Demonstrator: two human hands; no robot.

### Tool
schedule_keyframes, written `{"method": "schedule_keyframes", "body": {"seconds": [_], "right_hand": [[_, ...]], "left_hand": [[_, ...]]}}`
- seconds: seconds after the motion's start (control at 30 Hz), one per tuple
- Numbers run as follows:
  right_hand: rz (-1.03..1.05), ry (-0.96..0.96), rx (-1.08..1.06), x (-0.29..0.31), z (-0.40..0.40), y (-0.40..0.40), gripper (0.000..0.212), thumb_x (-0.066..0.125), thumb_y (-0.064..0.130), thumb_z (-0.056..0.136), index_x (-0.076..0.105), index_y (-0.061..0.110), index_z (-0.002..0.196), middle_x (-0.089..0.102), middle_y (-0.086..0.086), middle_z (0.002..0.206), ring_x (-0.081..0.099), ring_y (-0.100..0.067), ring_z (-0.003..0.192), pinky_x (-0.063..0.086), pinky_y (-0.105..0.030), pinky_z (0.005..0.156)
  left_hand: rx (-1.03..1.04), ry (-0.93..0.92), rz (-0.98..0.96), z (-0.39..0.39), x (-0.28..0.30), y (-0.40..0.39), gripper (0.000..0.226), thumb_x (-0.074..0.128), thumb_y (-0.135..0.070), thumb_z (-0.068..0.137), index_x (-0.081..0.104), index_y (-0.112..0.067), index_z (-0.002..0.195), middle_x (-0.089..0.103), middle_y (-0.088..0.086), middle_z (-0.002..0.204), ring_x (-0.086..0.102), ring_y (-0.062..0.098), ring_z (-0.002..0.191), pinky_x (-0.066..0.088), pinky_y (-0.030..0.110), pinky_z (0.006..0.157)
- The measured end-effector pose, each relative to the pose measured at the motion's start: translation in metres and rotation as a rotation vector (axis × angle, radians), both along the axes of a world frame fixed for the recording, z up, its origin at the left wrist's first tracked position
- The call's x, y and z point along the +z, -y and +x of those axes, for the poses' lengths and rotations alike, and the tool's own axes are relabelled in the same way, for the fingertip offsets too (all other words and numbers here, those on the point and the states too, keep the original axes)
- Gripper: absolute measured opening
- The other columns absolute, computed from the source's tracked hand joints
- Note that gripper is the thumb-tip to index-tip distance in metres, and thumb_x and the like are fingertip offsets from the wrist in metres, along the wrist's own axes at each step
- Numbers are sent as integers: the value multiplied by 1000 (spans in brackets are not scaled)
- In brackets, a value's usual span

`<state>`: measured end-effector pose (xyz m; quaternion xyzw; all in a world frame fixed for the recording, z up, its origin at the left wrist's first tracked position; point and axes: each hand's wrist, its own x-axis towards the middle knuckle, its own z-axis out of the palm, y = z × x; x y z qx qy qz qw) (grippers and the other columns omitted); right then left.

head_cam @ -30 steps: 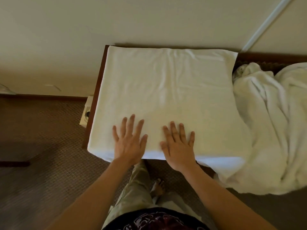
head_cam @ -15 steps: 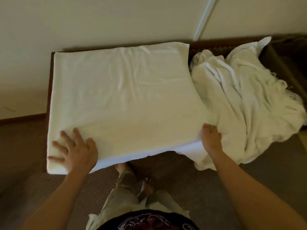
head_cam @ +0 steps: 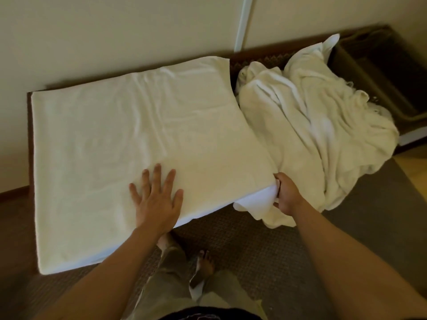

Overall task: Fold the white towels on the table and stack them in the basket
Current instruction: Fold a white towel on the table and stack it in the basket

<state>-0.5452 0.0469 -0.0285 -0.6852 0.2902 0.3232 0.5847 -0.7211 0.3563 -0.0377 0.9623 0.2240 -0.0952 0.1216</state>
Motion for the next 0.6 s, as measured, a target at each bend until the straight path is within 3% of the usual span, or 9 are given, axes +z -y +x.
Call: {"method": "schedule_keyframes", "body": {"seconds": [0.03, 0.13, 0.2, 0.27, 0.33, 0.43, 0.6], "right_hand": [[28, -4, -19, -2, 0, 4, 33, 52, 41, 96, 69, 24, 120, 71, -7, 122, 64, -25, 107, 49, -42, 100], [145, -46, -47, 0, 4, 13, 30, 43, 32, 103, 69, 19, 107, 77, -4, 96, 66, -22, 91, 50, -35, 77], [152, -75, -65, 2, 7, 16, 32, 41, 36, 106, 69, 20, 107, 78, -3, 93, 67, -22, 90, 47, -35, 72], [181, -98, -51, 4, 9, 18, 34, 43, 41, 104, 69, 21, 112, 79, -2, 97, 66, -24, 98, 46, -37, 77], [189, -113, -48, 1, 12, 24, 37, 46, 45, 100, 70, 25, 120, 77, -2, 111, 64, -26, 110, 46, -40, 92], [186, -108, -93, -3, 14, 33, 44, 49, 46, 95, 68, 29, 131, 70, -2, 131, 57, -29, 128, 35, -48, 114], [221, -107, -48, 2, 17, 43, 42, 58, 38, 90, 70, 25, 129, 69, -6, 133, 57, -31, 125, 33, -51, 114]], "left_hand": [[0, 0, 0, 0, 0, 0, 69, 8, -66, 98, 5, -40, 162, -11, -2, 172, -13, 29, 157, -7, 62, 123], [2, -4, 6, 2, 1, 0, 69, 8, -66, 97, 5, -41, 162, -11, -3, 172, -15, 28, 157, -7, 62, 123], [5, 2, 4, 1, 0, -1, 69, 8, -67, 97, 6, -41, 162, -12, -3, 172, -15, 28, 157, -7, 61, 123], [10, 8, 1, 1, -1, -1, 69, 9, -67, 97, 7, -42, 162, -11, -4, 172, -14, 28, 157, -7, 61, 123], [11, 6, -1, 1, -2, -1, 69, 10, -67, 97, 7, -42, 162, -10, -4, 172, -14, 27, 157, -7, 61, 123], [6, 0, 6, 0, -2, -1, 69, 10, -66, 97, 5, -42, 162, -12, -4, 171, -15, 27, 157, -6, 62, 123], [-6, 3, 16, -1, -2, -3, 70, 8, -67, 96, 6, -41, 162, -12, -4, 171, -14, 27, 157, -4, 61, 123]]}}
